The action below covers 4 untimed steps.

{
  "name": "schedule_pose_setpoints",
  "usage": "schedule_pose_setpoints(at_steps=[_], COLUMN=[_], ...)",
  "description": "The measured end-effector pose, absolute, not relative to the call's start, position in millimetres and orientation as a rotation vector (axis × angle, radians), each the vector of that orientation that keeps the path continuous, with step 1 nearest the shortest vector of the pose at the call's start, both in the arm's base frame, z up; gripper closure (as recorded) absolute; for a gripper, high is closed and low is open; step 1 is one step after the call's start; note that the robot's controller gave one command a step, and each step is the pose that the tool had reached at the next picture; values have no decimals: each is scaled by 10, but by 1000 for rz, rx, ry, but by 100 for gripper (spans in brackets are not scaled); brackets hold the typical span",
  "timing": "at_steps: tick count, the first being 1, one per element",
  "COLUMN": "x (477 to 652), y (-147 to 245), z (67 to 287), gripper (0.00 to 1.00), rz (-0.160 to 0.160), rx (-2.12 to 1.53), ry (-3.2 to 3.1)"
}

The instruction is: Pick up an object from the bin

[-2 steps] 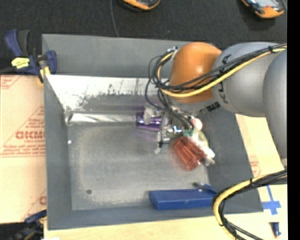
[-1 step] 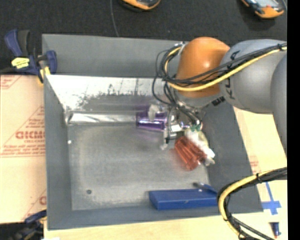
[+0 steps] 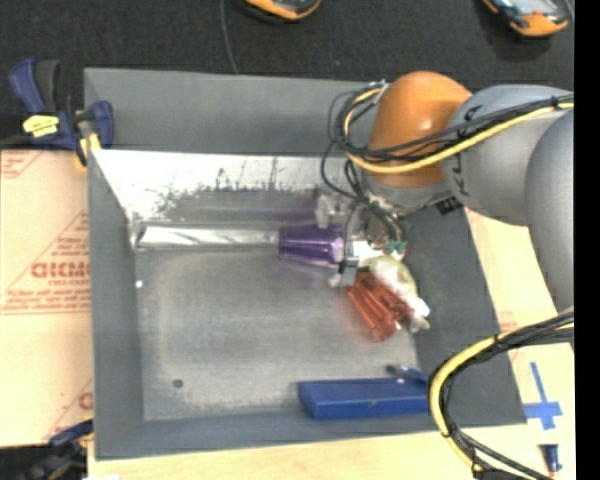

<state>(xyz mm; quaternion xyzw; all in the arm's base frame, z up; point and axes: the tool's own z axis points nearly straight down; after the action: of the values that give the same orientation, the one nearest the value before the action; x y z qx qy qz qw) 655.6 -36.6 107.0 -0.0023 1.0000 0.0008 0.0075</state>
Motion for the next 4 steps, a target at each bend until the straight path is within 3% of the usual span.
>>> schedule_pose_setpoints(at_steps=[1, 2, 3, 4], x=[6519, 6472, 6472, 6437], y=[-194, -219, -218, -218], z=[691, 706, 706, 868], gripper=[0, 100, 100, 100], rz=[2, 3, 3, 4], rx=[-83, 152, 152, 153], ry=[3126, 3110, 3110, 3121])
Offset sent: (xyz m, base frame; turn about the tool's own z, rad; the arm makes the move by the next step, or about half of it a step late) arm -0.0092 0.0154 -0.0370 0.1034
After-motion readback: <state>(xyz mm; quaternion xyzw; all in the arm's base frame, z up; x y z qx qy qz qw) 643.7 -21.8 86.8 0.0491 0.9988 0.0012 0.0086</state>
